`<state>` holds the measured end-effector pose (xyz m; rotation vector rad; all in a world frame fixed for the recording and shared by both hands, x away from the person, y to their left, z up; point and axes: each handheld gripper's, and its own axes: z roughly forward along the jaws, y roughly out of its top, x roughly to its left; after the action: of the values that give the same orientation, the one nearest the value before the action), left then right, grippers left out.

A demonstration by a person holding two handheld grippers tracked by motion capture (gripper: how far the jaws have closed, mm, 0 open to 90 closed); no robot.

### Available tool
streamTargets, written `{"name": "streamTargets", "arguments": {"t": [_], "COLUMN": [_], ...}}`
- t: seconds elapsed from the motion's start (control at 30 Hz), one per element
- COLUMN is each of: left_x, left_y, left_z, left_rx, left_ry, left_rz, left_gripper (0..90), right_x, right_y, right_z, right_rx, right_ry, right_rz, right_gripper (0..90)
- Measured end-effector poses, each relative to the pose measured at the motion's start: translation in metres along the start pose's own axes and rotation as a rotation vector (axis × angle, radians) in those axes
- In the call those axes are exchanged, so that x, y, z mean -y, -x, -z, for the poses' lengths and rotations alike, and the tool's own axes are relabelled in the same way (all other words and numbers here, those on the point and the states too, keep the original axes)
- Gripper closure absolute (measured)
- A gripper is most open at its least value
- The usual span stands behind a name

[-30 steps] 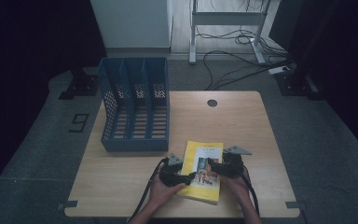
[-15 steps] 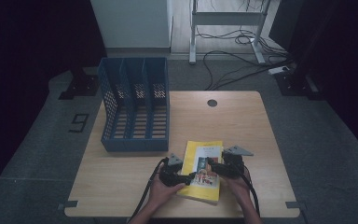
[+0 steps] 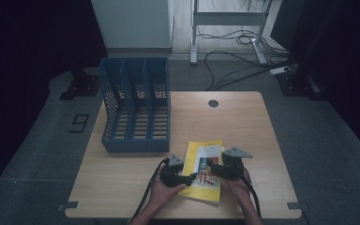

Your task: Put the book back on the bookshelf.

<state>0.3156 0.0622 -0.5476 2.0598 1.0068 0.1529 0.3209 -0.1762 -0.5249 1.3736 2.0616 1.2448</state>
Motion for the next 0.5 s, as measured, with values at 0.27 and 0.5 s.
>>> {"name": "streamTargets", "arguments": {"t": [0.27,0.5], "left_x": [0.000,0.000], "left_y": [0.000,0.000], "left_z": [0.000,0.000], "left_rx": [0.000,-0.001], "left_ry": [0.000,0.001], "left_rz": [0.000,0.001], "left_gripper": [28.4,28.4], "right_x": [0.008,0.010], "right_y": [0.010,0.012], "right_z": [-0.011,-0.014], "right_rx": [-0.004,-0.001], "right_ry": [-0.026,-0.017], "right_rz": [-0.036,-0.048], "right_gripper": [37.6,43.9]}}
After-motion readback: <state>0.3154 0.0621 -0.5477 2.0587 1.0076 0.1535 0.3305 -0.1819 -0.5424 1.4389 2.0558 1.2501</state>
